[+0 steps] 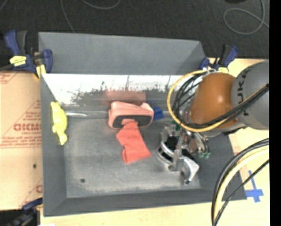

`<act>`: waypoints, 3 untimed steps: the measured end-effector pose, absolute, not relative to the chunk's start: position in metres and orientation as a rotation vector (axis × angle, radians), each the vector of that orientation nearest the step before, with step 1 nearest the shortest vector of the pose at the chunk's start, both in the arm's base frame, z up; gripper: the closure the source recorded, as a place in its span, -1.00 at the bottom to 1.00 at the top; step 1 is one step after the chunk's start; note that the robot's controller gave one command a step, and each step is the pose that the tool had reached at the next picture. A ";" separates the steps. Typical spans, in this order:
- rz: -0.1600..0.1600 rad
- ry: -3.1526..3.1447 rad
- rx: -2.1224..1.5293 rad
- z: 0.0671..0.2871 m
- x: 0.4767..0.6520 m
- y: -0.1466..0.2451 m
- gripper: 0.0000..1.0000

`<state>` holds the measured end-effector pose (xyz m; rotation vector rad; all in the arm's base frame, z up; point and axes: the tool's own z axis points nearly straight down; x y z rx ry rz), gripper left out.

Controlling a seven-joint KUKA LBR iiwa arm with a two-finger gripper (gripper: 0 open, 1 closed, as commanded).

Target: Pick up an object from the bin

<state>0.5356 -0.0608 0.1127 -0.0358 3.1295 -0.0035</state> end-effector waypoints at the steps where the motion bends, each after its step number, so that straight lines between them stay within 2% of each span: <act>1: -0.008 3.120 -0.217 0.092 0.548 -0.064 -1.00; 2: -0.008 3.071 -0.591 0.104 0.553 -0.077 -1.00; 3: -0.007 3.100 -0.458 0.098 0.569 -0.077 -1.00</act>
Offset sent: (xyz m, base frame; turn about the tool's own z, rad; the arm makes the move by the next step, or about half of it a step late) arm 0.0280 -0.0626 0.0187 0.0988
